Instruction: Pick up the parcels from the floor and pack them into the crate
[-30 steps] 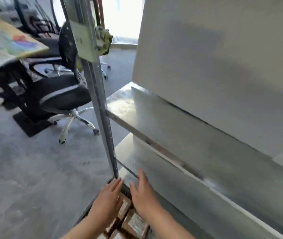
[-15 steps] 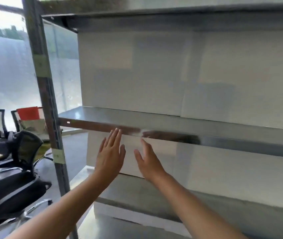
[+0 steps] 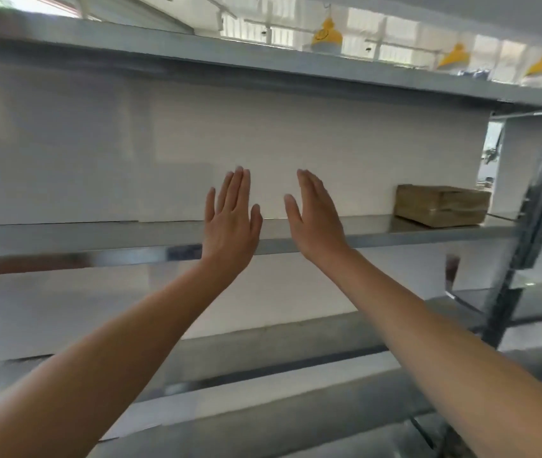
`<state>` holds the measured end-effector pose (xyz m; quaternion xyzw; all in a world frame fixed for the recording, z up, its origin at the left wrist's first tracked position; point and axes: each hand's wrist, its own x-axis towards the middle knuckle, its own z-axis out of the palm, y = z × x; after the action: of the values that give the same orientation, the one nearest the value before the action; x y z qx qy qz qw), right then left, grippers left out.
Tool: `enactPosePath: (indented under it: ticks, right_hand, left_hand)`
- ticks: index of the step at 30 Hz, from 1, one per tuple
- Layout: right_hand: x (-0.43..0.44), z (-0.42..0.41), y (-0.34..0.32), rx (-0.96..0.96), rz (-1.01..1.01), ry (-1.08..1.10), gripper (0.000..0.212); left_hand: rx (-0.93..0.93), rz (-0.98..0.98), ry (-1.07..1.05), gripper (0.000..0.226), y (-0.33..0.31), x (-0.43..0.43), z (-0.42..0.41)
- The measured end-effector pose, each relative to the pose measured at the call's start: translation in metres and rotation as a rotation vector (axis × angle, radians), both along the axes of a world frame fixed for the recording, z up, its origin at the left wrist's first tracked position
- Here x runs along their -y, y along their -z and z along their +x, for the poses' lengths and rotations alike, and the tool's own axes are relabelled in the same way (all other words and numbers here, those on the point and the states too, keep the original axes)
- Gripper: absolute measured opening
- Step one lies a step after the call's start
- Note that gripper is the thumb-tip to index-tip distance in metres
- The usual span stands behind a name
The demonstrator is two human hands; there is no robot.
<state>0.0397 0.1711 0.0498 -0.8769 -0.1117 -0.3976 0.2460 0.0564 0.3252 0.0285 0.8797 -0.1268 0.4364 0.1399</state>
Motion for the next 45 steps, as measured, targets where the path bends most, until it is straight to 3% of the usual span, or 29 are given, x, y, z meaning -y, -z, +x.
enactPosePath:
  ticks: [9,19,30,45]
  right_hand:
    - [0.266,-0.108,0.005,-0.041,-0.013,0.412,0.057]
    - [0.46,-0.198,0.068,-0.179,0.02,0.772,0.058]
    - [0.652,-0.154,0.157,-0.434,0.102,0.936,0.062]
    - [0.838,-0.085,0.314,-0.829,0.355,0.938,0.065]
  left_hand:
    - [0.005,0.111,0.364,0.058,0.022,0.265,-0.043]
    - [-0.075,0.174,0.802,0.058,0.069,0.493,-0.09]
    - [-0.295,0.25,1.023,0.057,0.173,0.71,-0.026]
    - [-0.577,0.427,0.976,0.058,0.304,0.878,0.072]
